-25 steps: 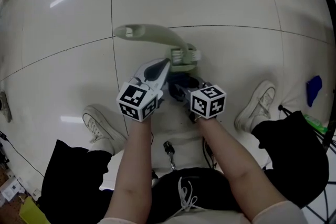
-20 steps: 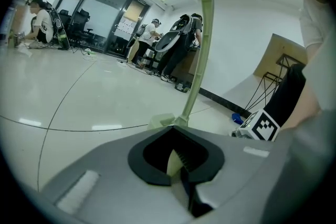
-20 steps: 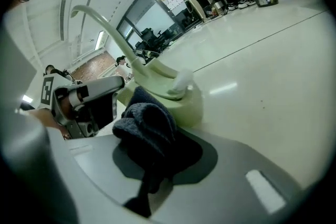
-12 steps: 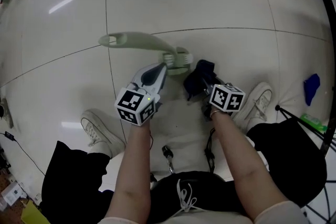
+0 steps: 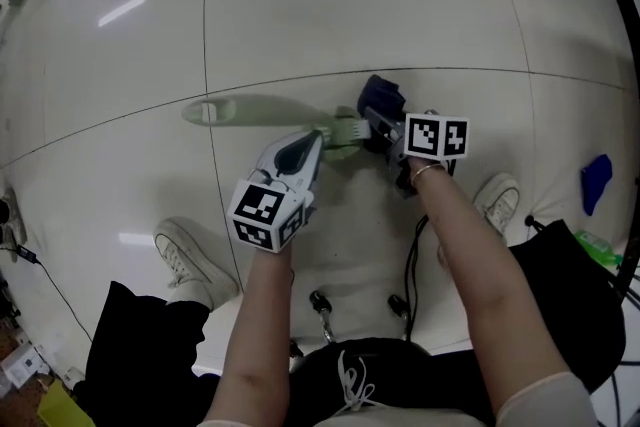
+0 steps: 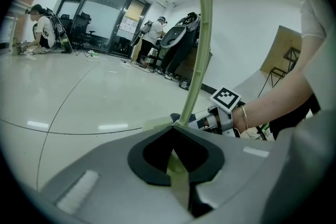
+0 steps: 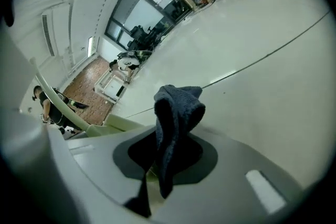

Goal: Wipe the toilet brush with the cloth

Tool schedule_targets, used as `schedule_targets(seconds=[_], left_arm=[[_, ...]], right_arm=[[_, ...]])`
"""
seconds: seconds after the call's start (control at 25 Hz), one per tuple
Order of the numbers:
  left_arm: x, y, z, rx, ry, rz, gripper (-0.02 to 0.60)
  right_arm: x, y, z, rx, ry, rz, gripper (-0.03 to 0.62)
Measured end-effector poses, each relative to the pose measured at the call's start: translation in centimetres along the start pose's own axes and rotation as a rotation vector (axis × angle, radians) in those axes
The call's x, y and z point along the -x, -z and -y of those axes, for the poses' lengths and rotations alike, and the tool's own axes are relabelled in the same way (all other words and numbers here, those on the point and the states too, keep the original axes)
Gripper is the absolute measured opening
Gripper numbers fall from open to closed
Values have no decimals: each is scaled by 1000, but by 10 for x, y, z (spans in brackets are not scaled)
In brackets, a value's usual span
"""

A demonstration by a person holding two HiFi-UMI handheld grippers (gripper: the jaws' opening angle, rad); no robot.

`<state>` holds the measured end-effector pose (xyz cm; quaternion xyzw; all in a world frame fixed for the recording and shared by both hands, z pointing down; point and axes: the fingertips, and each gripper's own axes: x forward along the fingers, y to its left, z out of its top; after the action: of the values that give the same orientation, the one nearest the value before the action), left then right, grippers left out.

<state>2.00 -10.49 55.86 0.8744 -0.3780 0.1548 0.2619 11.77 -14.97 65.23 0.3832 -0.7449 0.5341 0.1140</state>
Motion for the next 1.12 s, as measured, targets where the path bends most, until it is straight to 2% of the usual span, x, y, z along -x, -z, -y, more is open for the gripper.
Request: schedule_targets(seconds=[0.12, 0.24, 0.36, 0.56, 0.68, 0.72, 0.8, 0.92, 1.04, 1.12], left_arm=[[-1, 0, -1, 20, 4, 16, 6], [0, 1, -2, 41, 7, 30, 6], [-1, 0, -2, 31, 4, 38, 6], [-3, 0, 0, 25, 9, 30, 6], [-2, 0, 2, 35, 0, 37, 6], [-2, 0, 2, 40, -3, 42, 6], [-2, -1, 2, 51, -8, 57, 6], [-1, -2, 0, 56, -19, 75, 6], [0, -1, 0, 61, -35, 78, 6], [0, -1, 1, 62, -40, 78, 6]], right_arm=[[-10, 1, 2, -33, -46, -36, 64], [-7, 5, 3, -118, -122, -11, 63], [2, 12, 2, -189, -181, 11, 63], [17, 43, -2, -287, -198, 13, 63], [30, 70, -5, -314, -202, -37, 63], [35, 77, -4, -287, -190, -67, 64], [44, 78, 4, -170, -127, -103, 64], [52, 35, 10, 48, -41, -45, 64], [51, -27, -16, 183, -95, 51, 64], [48, -66, -43, 216, -159, 118, 64]])
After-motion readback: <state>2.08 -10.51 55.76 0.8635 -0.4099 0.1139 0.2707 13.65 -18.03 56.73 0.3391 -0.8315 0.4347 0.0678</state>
